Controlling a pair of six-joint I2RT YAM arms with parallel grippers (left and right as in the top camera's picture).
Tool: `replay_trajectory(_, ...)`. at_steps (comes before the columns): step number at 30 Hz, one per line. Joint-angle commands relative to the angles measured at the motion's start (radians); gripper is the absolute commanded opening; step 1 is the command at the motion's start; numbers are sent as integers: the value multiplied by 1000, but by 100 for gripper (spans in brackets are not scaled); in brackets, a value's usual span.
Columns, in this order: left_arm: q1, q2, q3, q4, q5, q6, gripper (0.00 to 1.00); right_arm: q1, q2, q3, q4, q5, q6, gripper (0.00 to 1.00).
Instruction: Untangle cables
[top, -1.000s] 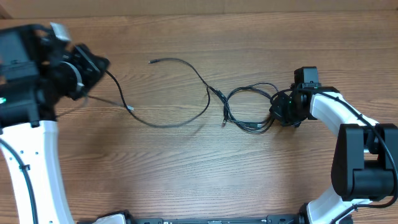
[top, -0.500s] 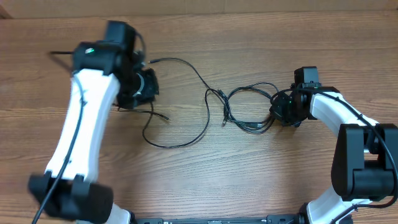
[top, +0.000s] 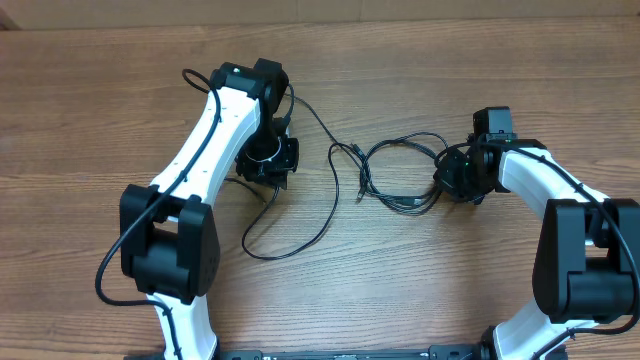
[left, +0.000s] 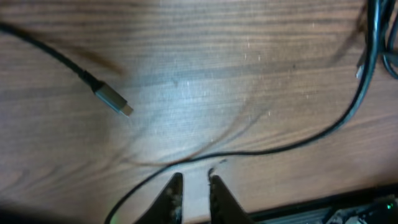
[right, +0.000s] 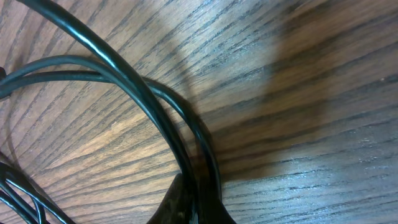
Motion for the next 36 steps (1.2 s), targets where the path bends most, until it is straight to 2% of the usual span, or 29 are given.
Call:
replay_trajectory(1, -8, 37, 4, 26, 20, 45, 20, -7, 0, -2, 3, 11, -5, 4)
replay_trajectory(7, -8, 38, 4, 91, 52, 71, 60, -7, 0, -2, 3, 11, -5, 4)
replay_trajectory(11, -8, 38, 4, 120, 136, 131, 76, -7, 0, -2, 3, 11, -5, 4)
replay_trajectory(15, -14, 38, 4, 143, 144, 142, 87, -7, 0, -2, 3, 11, -5, 4)
replay_trajectory(19, -35, 38, 4, 174, 145, 143, 91, -7, 0, -2, 3, 11, -5, 4)
replay_trajectory(27, -112, 38, 4, 254, 135, 109, 92, -7, 0, -2, 3, 11, -4, 4)
replay_trajectory(29, -138, 38, 4, 280, 100, 65, 98, -7, 0, -2, 3, 11, -5, 5)
replay_trajectory(36, -204, 39, -4, 294, -80, -92, 96, -7, 0, -2, 3, 11, -5, 4)
